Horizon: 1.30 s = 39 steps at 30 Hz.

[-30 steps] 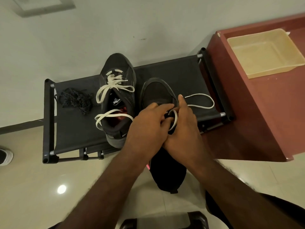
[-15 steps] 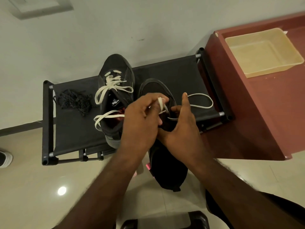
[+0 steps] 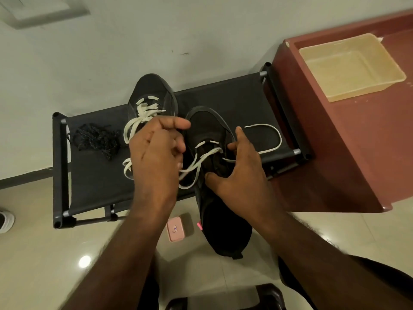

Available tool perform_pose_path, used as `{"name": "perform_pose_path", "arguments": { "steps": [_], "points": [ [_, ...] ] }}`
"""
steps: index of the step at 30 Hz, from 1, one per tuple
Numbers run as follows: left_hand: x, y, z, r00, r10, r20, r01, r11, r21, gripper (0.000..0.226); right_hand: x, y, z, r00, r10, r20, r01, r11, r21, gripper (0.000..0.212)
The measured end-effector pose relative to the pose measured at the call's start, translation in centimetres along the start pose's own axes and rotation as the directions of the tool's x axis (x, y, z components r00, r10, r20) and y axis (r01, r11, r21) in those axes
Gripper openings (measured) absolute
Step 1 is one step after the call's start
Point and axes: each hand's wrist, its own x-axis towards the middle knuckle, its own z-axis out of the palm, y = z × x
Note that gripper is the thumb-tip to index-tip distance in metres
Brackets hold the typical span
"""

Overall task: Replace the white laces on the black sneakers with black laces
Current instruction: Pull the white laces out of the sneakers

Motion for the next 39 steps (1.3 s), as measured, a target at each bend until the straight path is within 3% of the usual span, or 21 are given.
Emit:
{"name": "perform_pose_path", "arguments": {
  "steps": [2,5,11,13,16,19,21,24,26,28,31,34,37,39],
  "points": [
    [-0.3,-0.5,0.1,0.986,0.140,0.090,-0.161,0.936,0.312,0.023,0.0,0.0,0.0,1.000,-0.006,0.005,0.006,1.000,0.006,0.113],
    [-1.0,-1.8,0.8,0.934,0.115,0.338,-0.332,0.629,0.703,0.026,-0.2,-0.1,0.0,1.000,-0.014,0.008,0.014,1.000,0.026,0.108],
    [-1.3,-2.6,1.7,0.950,0.034,0.310,-0.279,0.535,0.797,0.027,-0.2,-0.1,0.2,0.999,-0.039,0.005,0.039,0.999,0.008,0.105],
    [-1.3,-2.7,1.8,0.951,0.056,0.303,-0.284,0.538,0.794,0.016,-0.2,0.0,0.2,0.999,-0.041,0.008,0.041,0.999,0.008,0.107],
    [-1.4,-2.5,2.0,0.952,0.147,0.267,-0.289,0.713,0.639,0.006,-0.1,0.0,0.1,1.000,-0.023,0.016,0.023,0.999,0.027,0.112],
    [-1.1,-1.4,1.9,0.971,0.178,0.162,-0.230,0.888,0.398,0.008,0.0,0.1,0.1,1.000,-0.016,0.013,0.016,1.000,0.024,0.115],
    [-0.6,-0.4,1.6,0.992,0.127,0.014,-0.128,0.983,0.129,0.012,0.1,0.0,0.1,1.000,-0.013,0.004,0.013,1.000,0.025,0.114],
    [-0.2,0.5,0.9,0.992,0.033,-0.121,-0.047,0.992,-0.117,0.015,0.0,-0.1,0.1,1.000,-0.010,0.004,0.010,1.000,0.017,0.113],
    [-0.2,0.0,0.7,0.992,0.024,-0.125,-0.034,0.996,-0.083,0.016,0.0,-0.1,0.1,1.000,-0.014,0.006,0.014,1.000,0.008,0.113],
    [-0.4,-0.7,0.9,0.993,0.088,-0.072,-0.082,0.993,0.087,0.015,0.1,0.0,0.1,1.000,-0.017,0.004,0.017,1.000,0.005,0.114],
    [-0.6,-1.3,1.2,0.980,0.149,0.135,-0.188,0.917,0.351,0.012,0.2,0.2,0.1,1.000,-0.021,-0.003,0.021,1.000,0.011,0.116],
    [-0.9,-0.8,1.2,0.935,0.158,0.316,-0.284,0.869,0.405,0.013,0.1,0.4,0.1,1.000,-0.029,-0.001,0.029,1.000,0.012,0.118],
    [-1.0,-0.8,1.2,0.922,0.058,0.382,-0.263,0.820,0.509,0.011,0.2,0.6,0.2,0.999,-0.041,-0.003,0.041,0.999,0.016,0.115],
    [-0.9,-1.5,1.2,0.925,-0.049,0.376,-0.226,0.724,0.651,0.008,0.2,0.5,0.2,0.999,-0.044,-0.017,0.044,0.999,0.018,0.106]
  ]
}}
